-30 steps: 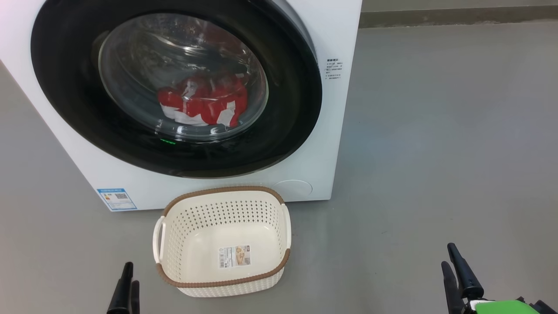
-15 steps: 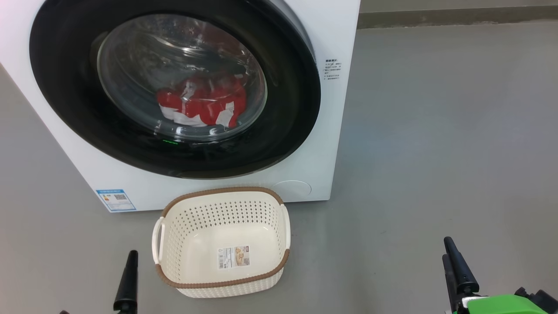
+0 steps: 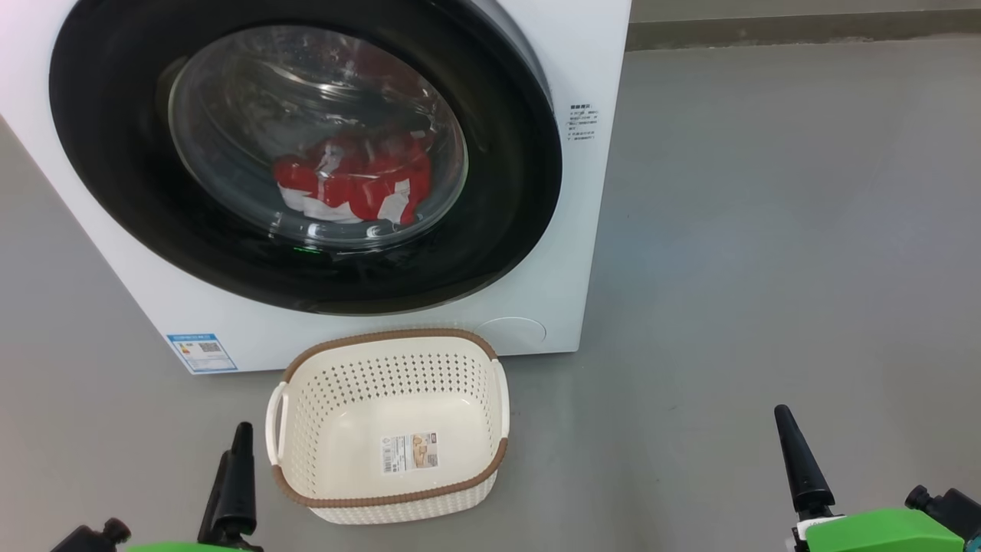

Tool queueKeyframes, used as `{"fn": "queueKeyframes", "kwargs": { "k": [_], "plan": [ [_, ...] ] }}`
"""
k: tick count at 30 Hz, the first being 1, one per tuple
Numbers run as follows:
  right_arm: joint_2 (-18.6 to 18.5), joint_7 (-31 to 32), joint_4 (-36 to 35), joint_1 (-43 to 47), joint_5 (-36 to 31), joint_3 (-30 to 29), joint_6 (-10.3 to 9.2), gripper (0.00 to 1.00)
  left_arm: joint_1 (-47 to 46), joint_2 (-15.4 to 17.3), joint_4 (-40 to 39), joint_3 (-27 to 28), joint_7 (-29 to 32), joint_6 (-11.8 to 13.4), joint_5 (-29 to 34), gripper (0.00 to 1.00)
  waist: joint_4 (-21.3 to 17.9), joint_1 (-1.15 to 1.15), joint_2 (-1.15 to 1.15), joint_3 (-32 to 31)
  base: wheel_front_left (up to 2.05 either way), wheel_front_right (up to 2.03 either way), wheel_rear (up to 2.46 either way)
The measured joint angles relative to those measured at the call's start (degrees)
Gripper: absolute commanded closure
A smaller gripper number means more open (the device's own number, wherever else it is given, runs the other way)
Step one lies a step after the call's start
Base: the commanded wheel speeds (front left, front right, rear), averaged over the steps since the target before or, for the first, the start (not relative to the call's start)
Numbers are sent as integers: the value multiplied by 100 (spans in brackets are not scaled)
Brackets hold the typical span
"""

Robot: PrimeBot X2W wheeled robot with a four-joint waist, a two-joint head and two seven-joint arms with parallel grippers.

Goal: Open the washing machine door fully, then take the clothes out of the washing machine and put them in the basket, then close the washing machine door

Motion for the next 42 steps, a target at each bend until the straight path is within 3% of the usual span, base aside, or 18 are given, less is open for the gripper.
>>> {"fn": "queueKeyframes", "kwargs": {
  "k": [28,42],
  "plan": [
    [-13,-445,-376,46,-2229,98,0,0,5,77,-554,-265,-455,202,2793,0,-64,0,0,-29,0,0,0],
    [-20,-675,-559,158,-3359,122,0,0,62,102,-588,-367,-699,401,3719,0,-73,0,0,-44,0,0,0]
  ]
}}
